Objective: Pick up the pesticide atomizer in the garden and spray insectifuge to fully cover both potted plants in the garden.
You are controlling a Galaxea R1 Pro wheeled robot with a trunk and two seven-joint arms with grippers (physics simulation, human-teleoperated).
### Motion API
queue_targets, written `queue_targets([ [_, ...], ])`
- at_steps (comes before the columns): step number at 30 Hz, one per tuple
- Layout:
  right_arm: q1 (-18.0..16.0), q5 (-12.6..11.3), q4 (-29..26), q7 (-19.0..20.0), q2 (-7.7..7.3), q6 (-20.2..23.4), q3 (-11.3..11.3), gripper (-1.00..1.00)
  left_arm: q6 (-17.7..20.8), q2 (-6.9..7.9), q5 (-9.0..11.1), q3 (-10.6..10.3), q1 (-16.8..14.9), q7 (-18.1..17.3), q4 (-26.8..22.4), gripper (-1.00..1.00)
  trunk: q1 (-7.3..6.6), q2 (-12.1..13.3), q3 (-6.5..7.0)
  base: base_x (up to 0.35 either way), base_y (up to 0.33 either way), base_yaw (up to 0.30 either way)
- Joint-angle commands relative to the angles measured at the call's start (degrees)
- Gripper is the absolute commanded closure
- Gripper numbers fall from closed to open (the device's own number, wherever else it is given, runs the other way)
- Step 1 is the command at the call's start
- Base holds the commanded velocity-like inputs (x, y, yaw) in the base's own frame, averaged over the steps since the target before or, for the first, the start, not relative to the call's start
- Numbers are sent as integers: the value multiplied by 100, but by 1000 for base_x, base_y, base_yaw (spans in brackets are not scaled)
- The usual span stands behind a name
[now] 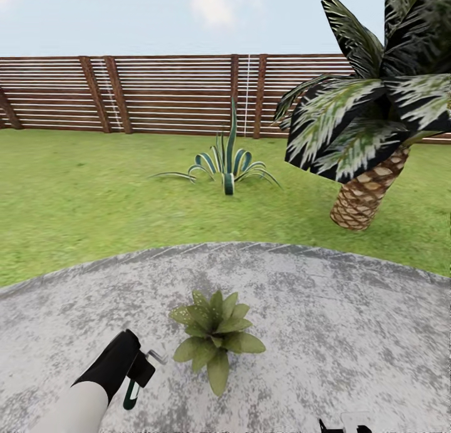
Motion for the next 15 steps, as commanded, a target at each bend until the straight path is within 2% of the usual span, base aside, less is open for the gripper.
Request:
queue_targets([
  [1, -2, -50, 1, -16, -1, -14, 51, -100, 16, -6, -36, 24, -2, -49, 1, 100, -2, -2, -5, -32, -51, 2],
  [5, -2, -50, 1, -20, -1, -14, 51, -100, 18, 2, -52, 27, -2, -49, 16, 100, -2, -2, -5, -5, -9, 106],
  [12, -2, -50, 1, -13, -1, -14, 51, -100, 30, 35, -32, 16, -2, -45, 30, 100, -2, -2, -5, 0, 0, 242],
  [15, -2, -50, 1, -12, -1, -14, 51, -100, 28, 61, -43, 16, -2, -43, 94, 100, -2, -2, -5, 0, 0, 68],
])
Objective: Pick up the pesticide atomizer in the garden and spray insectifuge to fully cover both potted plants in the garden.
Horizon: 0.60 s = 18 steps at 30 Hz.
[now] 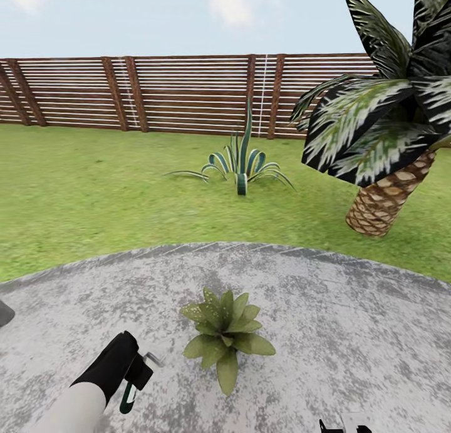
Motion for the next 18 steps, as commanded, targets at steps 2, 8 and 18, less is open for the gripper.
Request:
queue_targets([
  [2, -2, -49, 1, -18, -2, -15, 51, -100, 3, -2, -119, 20, -3, -48, 50, 100, -1, -2, -5, 0, 0, 16],
  [8, -2, -49, 1, -17, -2, -15, 51, -100, -1, -10, -466, 18, -3, -57, 97, 100, -1, -2, -5, 0, 0, 2],
  [18, -2, -55, 1, -18, -2, -15, 51, -100, -7, -81, -508, 53, -3, -38, 96, 100, -1, -2, -5, 119, -102, 36],
])
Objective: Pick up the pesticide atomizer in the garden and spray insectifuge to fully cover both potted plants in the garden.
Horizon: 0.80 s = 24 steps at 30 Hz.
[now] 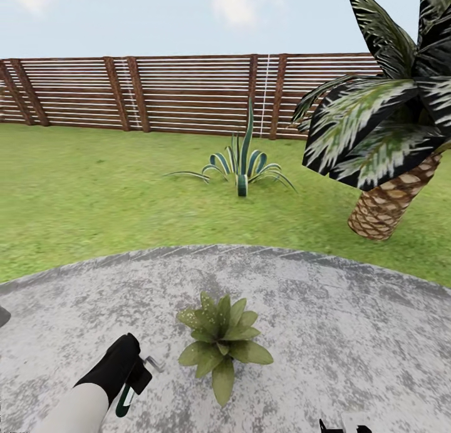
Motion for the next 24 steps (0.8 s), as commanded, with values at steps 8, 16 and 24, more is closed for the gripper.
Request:
queue_targets([
  [8, -1, -45, 0, -17, -2, -14, 51, -100, 21, 0, -58, 16, -2, -50, -1, 100, 0, -2, -5, 21, -25, 264],
  [16, -1, -48, 0, -17, -2, -14, 51, -100, 26, 23, -56, 0, 31, -51, -8, 100, 0, -2, -5, 0, 0, 179],
  [24, -1, -51, 0, -18, -2, -14, 51, -100, 26, 9, -56, -2, 32, -43, -8, 100, 0, -2, -5, 0, 0, 5],
])
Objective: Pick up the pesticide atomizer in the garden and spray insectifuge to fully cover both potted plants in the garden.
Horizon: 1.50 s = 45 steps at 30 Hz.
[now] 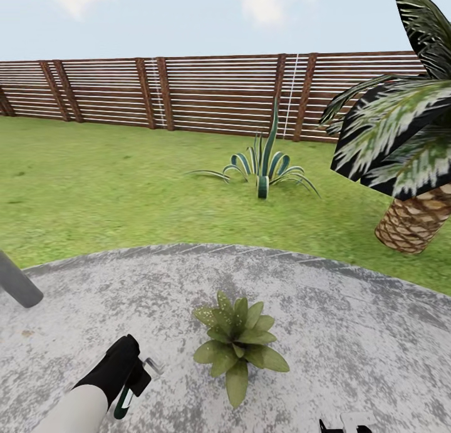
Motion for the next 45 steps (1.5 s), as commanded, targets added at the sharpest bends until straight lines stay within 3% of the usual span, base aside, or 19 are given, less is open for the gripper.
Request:
queue_targets([
  [1, -3, -47, 2, -18, -2, -15, 51, -100, 13, -7, -39, 23, -2, -43, -9, 100, -1, -2, -5, 0, 0, 0],
  [11, -3, -46, 2, -21, -2, -17, 51, -100, 13, -9, -41, 23, 11, -42, -6, 100, -1, -2, -5, 47, -148, 6],
  [22, -3, -47, 2, -26, -2, -16, 51, -100, 3, -18, -18, 23, -17, -93, -43, 100, -1, -2, -5, 51, -97, 172],
  [24, -3, -44, 2, -24, -2, -16, 51, -100, 16, -65, -15, -132, -53, -123, -52, 100, -1, -2, -5, 1, -2, 14],
  [26, -3, -43, 2, -19, -2, -15, 51, -100, 42, -126, -3, -737, -80, -300, -48, 100, -1, -2, -5, 0, 0, 3],
  [28, -3, -43, 2, -19, -2, -15, 51, -100, 30, -122, -7, -1083, -55, -506, -27, 100, -1, -2, -5, 0, 0, 1],
  [31, -3, -43, 2, -18, -2, -15, 51, -100, 11, -67, 17, -1185, -13, -588, -7, 100, -1, -2, -5, 0, 0, 0],
  [37, -3, -43, 2, -18, -2, -15, 51, -100, -20, 220, 79, -1175, 83, -580, 0, 100, -1, -2, -5, 0, 0, 0],
  [40, -3, -43, 2, -21, -2, -15, 51, -100, -62, 145, 77, -1183, 106, -600, -46, 100, -1, -2, -5, 0, 0, 0],
  [43, -3, -46, 2, -25, -2, -15, 51, -100, -60, -142, 68, -1209, 55, -611, -103, 100, -1, -2, -5, 0, 0, 0],
  [45, -3, -48, 2, -26, -2, -15, 51, -100, -70, -258, 57, -1216, 45, -613, -93, 100, -1, -2, -5, 0, 0, 0],
])
